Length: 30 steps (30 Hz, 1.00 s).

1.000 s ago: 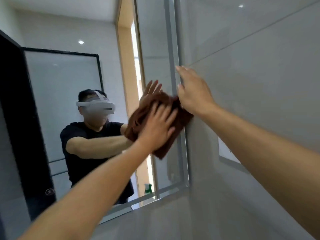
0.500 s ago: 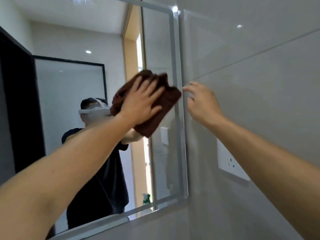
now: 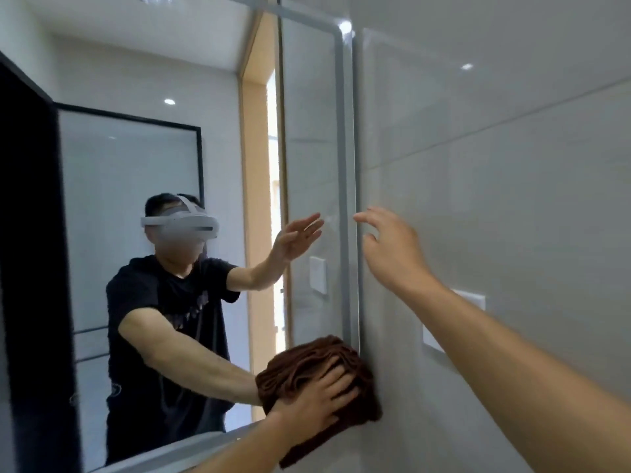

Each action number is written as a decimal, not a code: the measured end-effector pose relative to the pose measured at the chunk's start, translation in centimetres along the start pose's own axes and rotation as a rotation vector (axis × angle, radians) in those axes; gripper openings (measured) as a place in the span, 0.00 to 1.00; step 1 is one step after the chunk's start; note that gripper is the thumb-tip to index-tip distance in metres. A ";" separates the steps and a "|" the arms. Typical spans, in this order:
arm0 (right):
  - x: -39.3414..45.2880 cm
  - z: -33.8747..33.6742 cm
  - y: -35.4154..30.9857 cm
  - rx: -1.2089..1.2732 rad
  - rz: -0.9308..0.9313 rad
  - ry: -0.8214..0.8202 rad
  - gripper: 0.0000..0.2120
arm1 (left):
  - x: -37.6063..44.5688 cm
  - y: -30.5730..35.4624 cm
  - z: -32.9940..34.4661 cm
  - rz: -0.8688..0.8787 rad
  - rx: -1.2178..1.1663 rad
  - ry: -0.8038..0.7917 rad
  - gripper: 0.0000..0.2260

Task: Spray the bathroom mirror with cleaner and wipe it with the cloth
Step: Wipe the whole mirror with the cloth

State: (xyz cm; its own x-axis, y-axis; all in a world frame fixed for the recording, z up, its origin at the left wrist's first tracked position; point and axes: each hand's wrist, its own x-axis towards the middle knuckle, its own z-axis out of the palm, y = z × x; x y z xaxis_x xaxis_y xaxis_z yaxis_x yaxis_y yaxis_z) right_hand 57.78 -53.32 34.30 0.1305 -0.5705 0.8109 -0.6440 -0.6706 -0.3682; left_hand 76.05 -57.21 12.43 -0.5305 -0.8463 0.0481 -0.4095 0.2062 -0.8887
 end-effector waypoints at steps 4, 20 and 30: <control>1.1 -0.7 -0.8 -0.002 -0.010 0.001 0.22 | -0.5 -4.9 -0.6 0.054 0.048 0.143 0.30; 9.9 -1.2 -7.8 0.167 -0.101 0.116 0.24 | -9.6 -37.0 -12.6 -1.267 0.048 0.625 0.30; 12.0 -2.9 -9.9 0.174 -0.123 0.128 0.21 | -7.7 -35.9 -12.8 -0.429 0.166 0.404 0.29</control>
State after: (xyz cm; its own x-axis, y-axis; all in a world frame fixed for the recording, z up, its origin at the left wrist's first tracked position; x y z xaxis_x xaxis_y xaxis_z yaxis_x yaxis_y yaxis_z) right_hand 63.52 -52.18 48.97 0.0963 -0.4222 0.9014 -0.4884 -0.8091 -0.3268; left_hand 85.39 -51.82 49.80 -0.5967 -0.5771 0.5575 -0.5448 -0.2188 -0.8095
